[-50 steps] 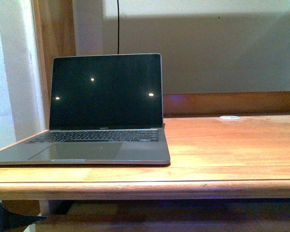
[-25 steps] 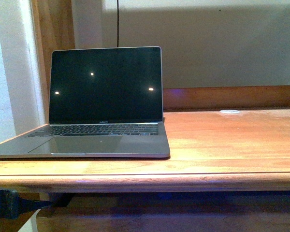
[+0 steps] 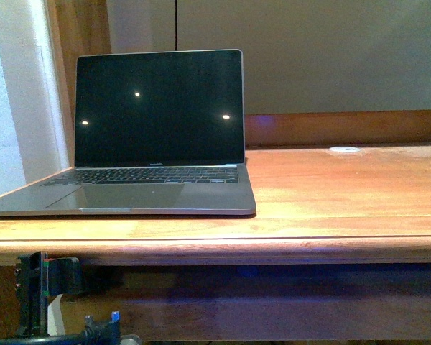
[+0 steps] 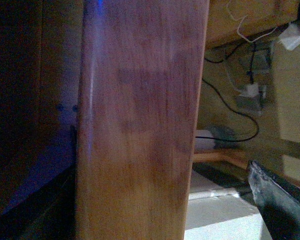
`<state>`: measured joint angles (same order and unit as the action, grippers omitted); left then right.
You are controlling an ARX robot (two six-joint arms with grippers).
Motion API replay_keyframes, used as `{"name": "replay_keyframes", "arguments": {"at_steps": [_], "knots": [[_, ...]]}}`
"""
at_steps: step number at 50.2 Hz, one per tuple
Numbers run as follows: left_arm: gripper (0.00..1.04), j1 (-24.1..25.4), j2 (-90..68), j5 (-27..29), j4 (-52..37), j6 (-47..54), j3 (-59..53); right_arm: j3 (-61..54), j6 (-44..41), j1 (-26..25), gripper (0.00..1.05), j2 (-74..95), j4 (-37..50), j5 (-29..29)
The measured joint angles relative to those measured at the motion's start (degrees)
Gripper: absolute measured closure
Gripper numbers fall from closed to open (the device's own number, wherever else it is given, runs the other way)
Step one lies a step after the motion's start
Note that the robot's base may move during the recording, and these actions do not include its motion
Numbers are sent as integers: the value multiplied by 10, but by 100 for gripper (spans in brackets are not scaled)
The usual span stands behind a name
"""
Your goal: Place mouse
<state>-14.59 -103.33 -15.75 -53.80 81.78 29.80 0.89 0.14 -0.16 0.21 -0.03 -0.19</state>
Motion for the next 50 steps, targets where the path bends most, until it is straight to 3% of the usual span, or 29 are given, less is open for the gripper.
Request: {"name": "replay_keyframes", "arguments": {"at_steps": [13, 31, 50], "knots": [[8, -35, 66, -4, 124, -132, 9, 0, 0, 0, 7, 0, 0, 0], [8, -134, 204, -9, 298, -340, -16, 0, 0, 0, 7, 0, 0, 0], [8, -213, 283, -12, 366, -480, -34, 0, 0, 0, 7, 0, 0, 0]]}}
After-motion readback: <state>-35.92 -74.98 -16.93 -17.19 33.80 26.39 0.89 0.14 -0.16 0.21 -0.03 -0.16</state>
